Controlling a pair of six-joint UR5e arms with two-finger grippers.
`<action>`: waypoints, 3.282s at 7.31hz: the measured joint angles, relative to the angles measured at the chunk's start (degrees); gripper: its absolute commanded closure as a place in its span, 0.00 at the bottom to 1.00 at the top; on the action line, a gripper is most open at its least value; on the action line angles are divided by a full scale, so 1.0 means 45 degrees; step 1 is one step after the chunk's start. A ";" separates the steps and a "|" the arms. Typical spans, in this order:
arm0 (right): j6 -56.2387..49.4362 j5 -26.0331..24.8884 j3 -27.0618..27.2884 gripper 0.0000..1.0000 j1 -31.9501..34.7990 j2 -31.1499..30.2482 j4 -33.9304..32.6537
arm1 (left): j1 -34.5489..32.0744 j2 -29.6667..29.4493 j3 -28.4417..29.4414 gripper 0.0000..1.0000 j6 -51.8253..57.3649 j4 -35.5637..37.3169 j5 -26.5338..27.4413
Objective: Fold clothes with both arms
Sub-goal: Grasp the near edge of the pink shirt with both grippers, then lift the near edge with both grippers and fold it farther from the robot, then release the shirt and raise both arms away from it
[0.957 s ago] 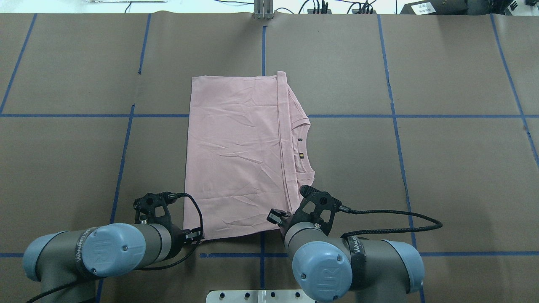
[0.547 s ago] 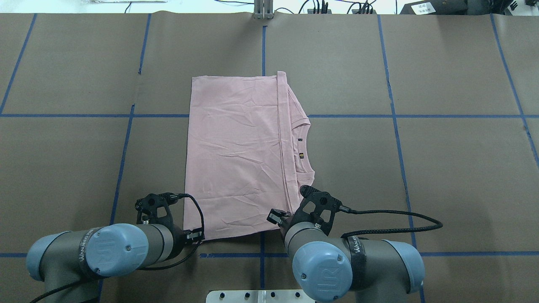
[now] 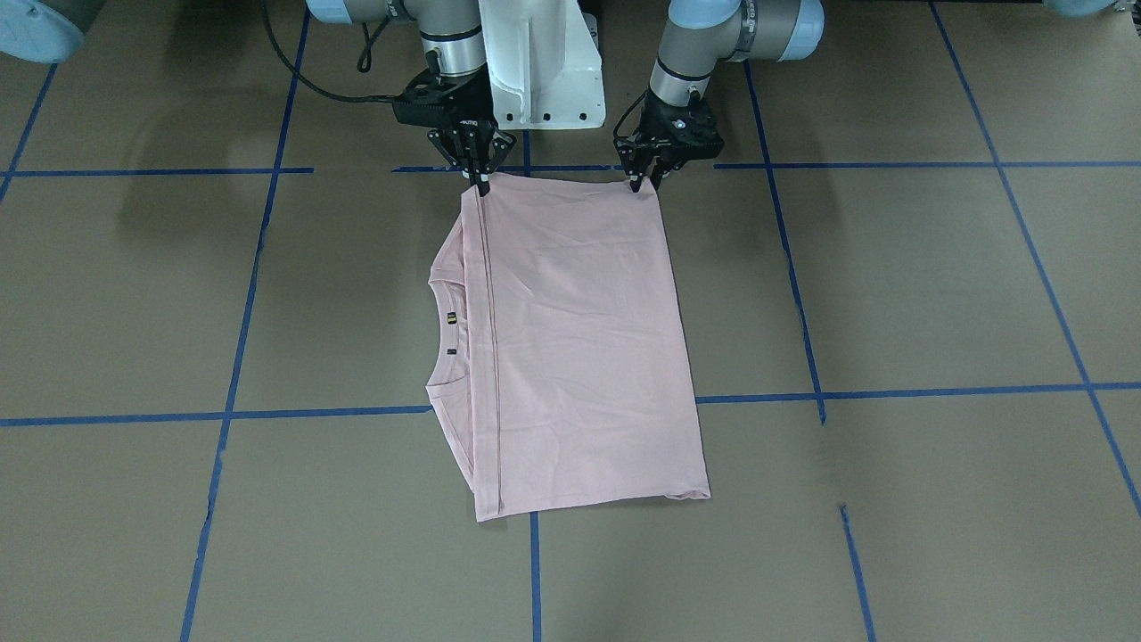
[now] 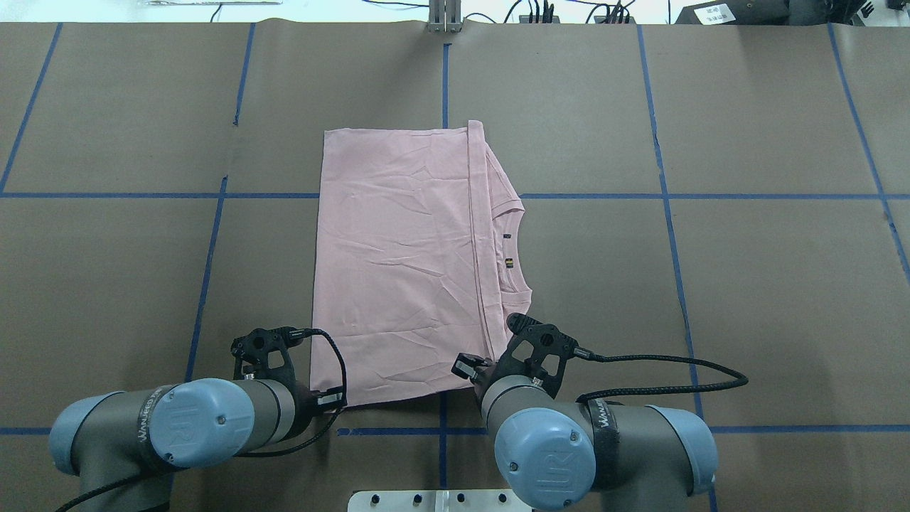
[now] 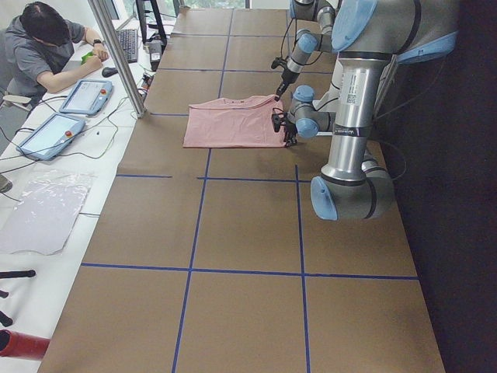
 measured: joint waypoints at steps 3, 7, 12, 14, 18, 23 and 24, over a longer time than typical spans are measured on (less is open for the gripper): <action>0.0012 -0.0008 0.0000 1.00 -0.0013 -0.0179 0.0000 | -0.0015 -0.0005 -0.0226 1.00 0.0266 0.0039 -0.0028; 0.0023 0.0046 0.2207 1.00 -0.0537 -0.0464 -0.1903 | -0.0224 -0.0434 -0.2960 1.00 0.1324 0.2400 -0.0603; 0.0487 0.0059 0.5086 1.00 -0.1431 -0.0324 -0.5372 | -0.0771 -0.2349 -0.5428 1.00 0.2074 0.6740 -0.1661; 0.0163 0.0156 0.4355 1.00 -0.0533 0.0146 -0.5348 | -0.2031 -0.3111 -0.4037 1.00 0.3400 0.6720 -0.1721; -0.1585 0.1100 0.0841 1.00 0.2299 0.1332 -0.2989 | -0.4344 -0.4111 -0.0972 1.00 0.5202 0.5378 -0.2199; -0.6691 0.3830 -0.7972 0.00 0.6415 0.4563 0.1599 | -0.7375 -0.5875 0.7294 0.00 0.8986 -0.0633 -0.2470; -0.7688 0.4665 -0.8517 0.00 0.7111 0.4823 0.1805 | -0.7932 -0.5966 0.7836 0.00 0.9973 -0.1095 -0.3009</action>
